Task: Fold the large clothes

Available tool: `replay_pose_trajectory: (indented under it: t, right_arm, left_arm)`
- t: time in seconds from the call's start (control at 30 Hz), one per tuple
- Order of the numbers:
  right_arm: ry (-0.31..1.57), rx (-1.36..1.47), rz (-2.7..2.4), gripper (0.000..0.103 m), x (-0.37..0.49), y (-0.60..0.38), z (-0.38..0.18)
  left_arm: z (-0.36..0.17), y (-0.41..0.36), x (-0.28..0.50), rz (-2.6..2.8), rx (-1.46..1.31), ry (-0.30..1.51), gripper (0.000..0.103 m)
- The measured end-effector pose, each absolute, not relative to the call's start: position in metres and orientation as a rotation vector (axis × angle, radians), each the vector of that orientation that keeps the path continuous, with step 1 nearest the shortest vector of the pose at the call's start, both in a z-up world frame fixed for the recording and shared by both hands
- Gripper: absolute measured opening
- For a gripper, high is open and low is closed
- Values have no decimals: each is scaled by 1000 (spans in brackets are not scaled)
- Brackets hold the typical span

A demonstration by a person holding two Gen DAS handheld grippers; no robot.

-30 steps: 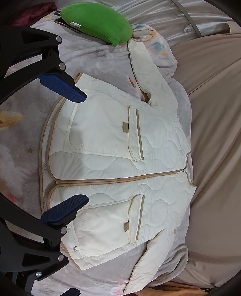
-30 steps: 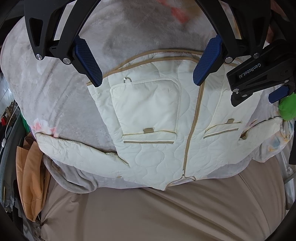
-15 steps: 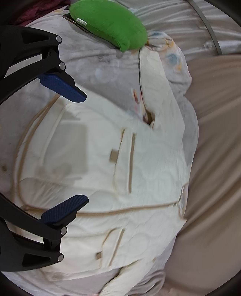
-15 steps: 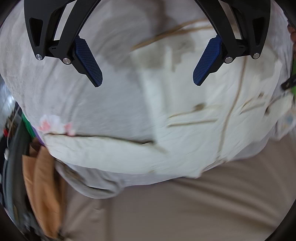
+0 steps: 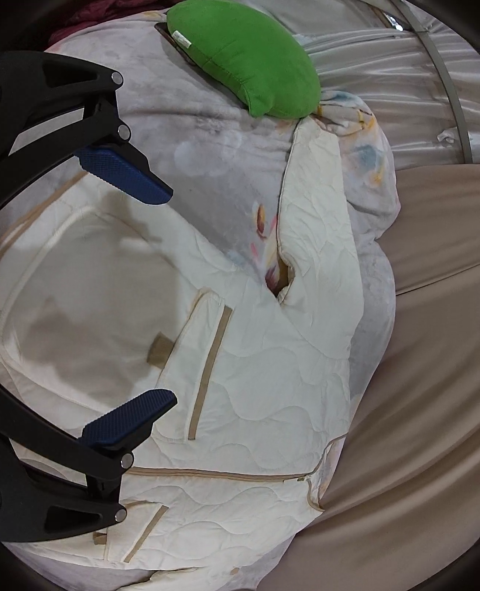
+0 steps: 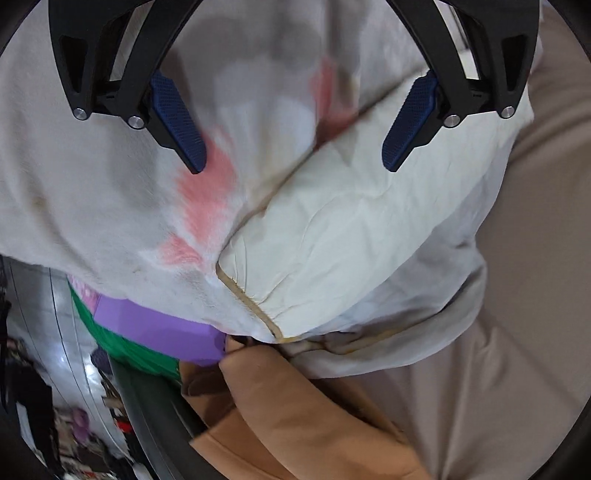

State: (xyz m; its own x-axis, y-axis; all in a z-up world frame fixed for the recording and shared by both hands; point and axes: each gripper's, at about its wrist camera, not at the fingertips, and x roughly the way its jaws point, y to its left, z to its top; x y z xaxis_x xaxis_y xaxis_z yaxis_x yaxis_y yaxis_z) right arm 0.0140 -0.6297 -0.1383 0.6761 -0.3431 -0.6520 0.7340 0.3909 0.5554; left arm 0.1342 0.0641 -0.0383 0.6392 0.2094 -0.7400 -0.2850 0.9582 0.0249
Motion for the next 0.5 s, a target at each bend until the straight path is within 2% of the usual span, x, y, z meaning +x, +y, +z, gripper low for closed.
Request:
replay_pose_trajectory:
  t: [0.07,0.13,0.2,0.23,0.37,0.5]
  right_arm:
    - [481,954,-728,82,25,-639,-144]
    - [479,936,-751,68,35,-645,-147]
    - [479,927,-733,22,46,-646,-146]
    - [464,922,-728,13,51,-644,-141]
    - [347,828,-593,9,82,-606,-81]
    - [282,592,-259,9,149,-490,8]
  left_arm:
    - [-42,57,139,280,-78,830,98]
    - [-46,52,144,274,-64,839,98]
    - [-51,51,148,268,-69,852,98]
    - [-53,52,150,265,-78,859,98]
    - [-55,63,160,272,-101,856,98]
    - [-48,80,171,277,-134,838,98]
